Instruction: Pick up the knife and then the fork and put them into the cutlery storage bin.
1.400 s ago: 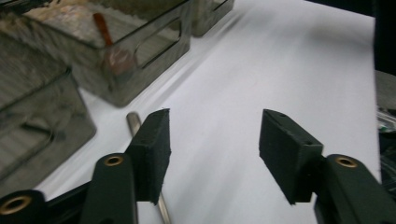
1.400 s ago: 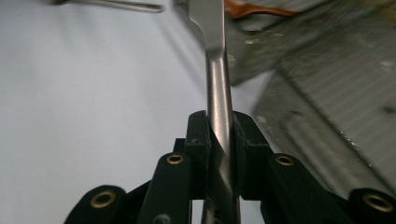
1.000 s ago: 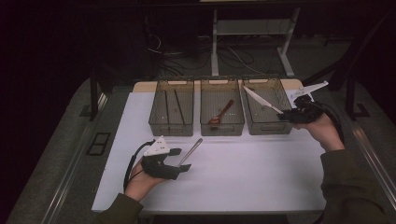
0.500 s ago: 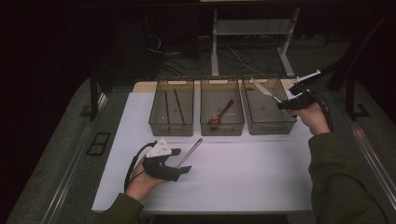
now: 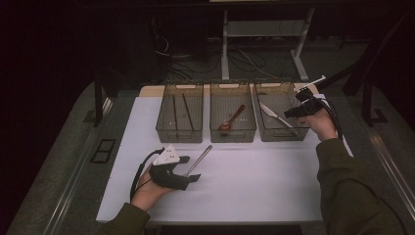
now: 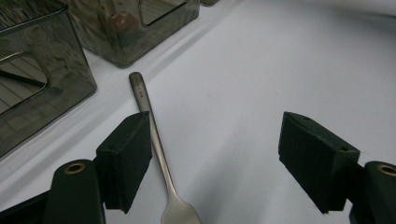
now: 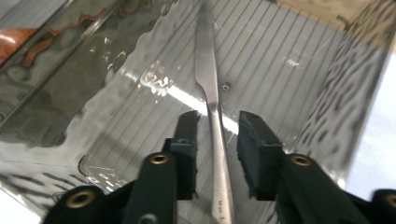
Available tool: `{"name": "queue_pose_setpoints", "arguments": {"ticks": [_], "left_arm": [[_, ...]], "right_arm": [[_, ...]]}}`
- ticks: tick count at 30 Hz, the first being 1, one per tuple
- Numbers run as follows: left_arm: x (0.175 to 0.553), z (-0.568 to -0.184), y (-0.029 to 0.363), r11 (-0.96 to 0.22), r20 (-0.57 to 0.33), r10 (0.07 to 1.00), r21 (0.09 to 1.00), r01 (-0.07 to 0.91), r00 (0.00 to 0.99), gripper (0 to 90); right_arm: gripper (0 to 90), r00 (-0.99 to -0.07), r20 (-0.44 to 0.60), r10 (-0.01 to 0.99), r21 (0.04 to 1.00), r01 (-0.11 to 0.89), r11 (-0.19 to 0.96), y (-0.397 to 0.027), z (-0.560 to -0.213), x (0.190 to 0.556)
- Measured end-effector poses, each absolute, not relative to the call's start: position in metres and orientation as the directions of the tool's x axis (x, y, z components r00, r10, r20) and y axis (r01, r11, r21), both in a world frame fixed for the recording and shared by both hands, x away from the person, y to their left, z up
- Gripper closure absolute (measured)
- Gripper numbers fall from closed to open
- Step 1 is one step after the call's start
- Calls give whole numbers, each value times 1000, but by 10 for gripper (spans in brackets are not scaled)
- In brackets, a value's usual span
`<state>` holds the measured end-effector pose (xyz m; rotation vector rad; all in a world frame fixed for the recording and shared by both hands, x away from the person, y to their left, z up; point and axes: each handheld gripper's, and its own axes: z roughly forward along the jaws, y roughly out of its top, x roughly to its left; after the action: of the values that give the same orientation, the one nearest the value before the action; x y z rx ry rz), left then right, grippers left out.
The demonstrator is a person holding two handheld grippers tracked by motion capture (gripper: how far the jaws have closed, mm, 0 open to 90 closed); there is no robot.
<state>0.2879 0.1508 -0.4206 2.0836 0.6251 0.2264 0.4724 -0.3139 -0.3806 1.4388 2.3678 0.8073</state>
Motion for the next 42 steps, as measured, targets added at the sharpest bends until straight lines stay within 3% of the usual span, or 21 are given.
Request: {"name": "queue_pose_setpoints", "arguments": {"ticks": [13, 29, 42], "left_arm": [[289, -422, 152, -456, -82, 518, 816, 356, 852, 240], [291, -423, 154, -457, -89, 541, 804, 381, 836, 226], [293, -423, 157, -453, -84, 559, 803, 388, 825, 234]], "right_arm": [[350, -500, 160, 851, 742, 630, 231, -329, -362, 432], [197, -623, 113, 774, 833, 484, 268, -313, -361, 358], [170, -668, 91, 738, 856, 432, 285, -288, -388, 313]]}}
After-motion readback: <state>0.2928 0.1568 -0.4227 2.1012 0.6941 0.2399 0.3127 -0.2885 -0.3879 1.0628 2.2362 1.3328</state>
